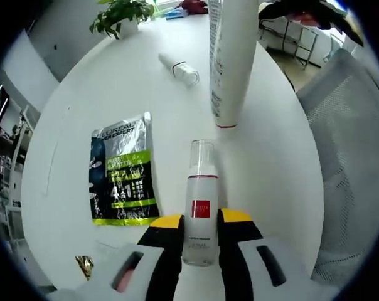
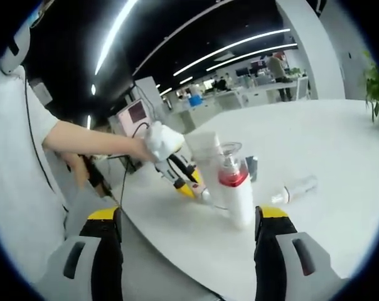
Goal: Arrange the skincare products in the storage area until every visible bottle or jar stands upright without overlapping.
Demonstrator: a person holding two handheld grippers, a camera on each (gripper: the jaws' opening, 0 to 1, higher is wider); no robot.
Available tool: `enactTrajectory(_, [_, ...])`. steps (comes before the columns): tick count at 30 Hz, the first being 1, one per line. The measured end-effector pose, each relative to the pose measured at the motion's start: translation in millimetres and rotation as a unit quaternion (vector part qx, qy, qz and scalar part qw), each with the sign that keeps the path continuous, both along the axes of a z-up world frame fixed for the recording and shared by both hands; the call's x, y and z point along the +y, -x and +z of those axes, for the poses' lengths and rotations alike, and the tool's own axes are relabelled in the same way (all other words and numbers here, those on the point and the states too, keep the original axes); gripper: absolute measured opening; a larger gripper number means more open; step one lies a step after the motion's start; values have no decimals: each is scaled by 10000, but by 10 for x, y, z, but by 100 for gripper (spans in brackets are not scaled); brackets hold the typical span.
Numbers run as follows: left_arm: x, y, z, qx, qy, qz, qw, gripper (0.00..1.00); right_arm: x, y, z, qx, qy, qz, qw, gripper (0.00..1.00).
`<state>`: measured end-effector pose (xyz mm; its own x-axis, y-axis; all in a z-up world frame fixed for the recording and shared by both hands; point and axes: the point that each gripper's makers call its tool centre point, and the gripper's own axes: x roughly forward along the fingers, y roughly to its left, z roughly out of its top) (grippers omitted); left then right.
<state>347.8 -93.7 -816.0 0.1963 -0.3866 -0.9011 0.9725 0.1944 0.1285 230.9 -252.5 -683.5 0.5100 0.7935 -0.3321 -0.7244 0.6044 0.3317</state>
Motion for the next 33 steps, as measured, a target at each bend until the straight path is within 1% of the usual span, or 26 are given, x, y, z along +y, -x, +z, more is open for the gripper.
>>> enactTrajectory(2, [34,-5,7,7,33,142,9999,25,21,12,8,-6,-1,43,10000,87])
enactTrajectory(6, [64,82,91,21,124,382,9992,25,59,35,47,-29,-43,119,9999,86])
enactTrajectory(8, [78,107,117,-16,183,489,9986,25,73,54,64,-36,-51,164,9998,86])
enactTrajectory(10, [98,166,182,-52,239,610,9978,25,88,84,61,39,-84,216,9997,84])
enactTrajectory(12, [124,170,183,-109,276,711,9970,25,105,99,71,50,-113,247,9996,84])
enactTrajectory(15, [171,215,269,-230,420,997,9939,25,156,123,110,33,-161,345,9993,84])
enactTrajectory(18, [247,253,353,-338,680,1335,9881,25,237,152,141,3,-198,496,9986,84])
enactTrajectory(19, [229,314,409,-358,730,1415,9866,25,249,157,141,2,-195,520,9985,84])
enactTrajectory(21, [256,381,464,-388,821,1581,9832,25,316,194,131,30,-190,669,9976,84])
enactTrajectory(24, [317,436,495,-461,953,1806,9778,25,379,236,124,37,-204,819,9964,84])
enactTrajectory(26, [358,453,504,-480,1094,1965,9732,25,413,248,108,61,-210,876,9959,84])
enactTrajectory(29, [373,521,589,-526,1279,2191,9658,25,481,264,114,123,-319,939,9950,83])
enactTrajectory(30, [377,526,601,-540,1306,2221,9647,25,501,264,120,143,-373,956,9946,83])
enactTrajectory(32, [374,559,680,-582,1460,2374,9586,25,555,261,136,198,-482,983,9938,82])
enactTrajectory(33, [390,540,673,-619,1548,2450,9551,25,580,259,146,218,-524,999,9934,82])
